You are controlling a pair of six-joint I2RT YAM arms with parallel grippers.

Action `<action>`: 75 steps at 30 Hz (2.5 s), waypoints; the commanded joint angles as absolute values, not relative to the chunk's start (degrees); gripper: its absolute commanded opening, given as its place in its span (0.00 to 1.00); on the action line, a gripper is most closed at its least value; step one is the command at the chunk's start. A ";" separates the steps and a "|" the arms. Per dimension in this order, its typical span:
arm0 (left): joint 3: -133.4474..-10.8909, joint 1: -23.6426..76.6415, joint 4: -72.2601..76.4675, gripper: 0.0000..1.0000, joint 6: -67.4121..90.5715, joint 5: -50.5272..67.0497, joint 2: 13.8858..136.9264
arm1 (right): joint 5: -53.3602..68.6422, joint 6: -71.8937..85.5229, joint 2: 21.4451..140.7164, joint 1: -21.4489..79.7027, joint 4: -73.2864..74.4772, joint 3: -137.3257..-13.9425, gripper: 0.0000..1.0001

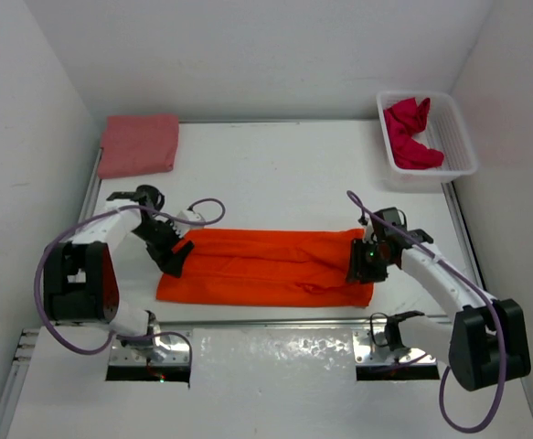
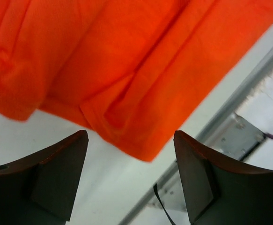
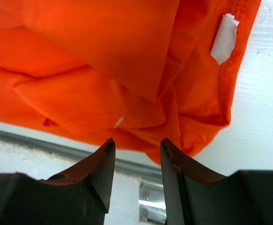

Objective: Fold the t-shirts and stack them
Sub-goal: Rotate the tshirt 90 degrees

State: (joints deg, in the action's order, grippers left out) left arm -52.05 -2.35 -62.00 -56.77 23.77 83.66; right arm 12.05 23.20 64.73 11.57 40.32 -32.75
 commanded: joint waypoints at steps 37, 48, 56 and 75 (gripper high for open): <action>-65.46 -4.92 -65.66 0.45 -52.57 19.68 83.41 | 2.64 9.57 80.97 5.19 40.41 -55.99 0.42; -73.13 -5.63 -50.42 0.63 -38.26 20.85 93.95 | 7.73 30.93 76.90 1.14 28.69 -38.78 0.57; -69.08 -6.06 -33.14 0.63 -28.75 8.87 103.87 | 6.95 32.96 86.11 0.79 19.26 -36.03 0.37; -61.96 -17.40 -35.77 0.64 -30.24 22.32 95.63 | 0.53 28.03 131.20 3.43 36.30 -96.22 0.05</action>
State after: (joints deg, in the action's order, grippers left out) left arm -63.07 -18.00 -35.00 -29.08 19.38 97.80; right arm 4.99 28.53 125.45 3.33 32.29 -89.73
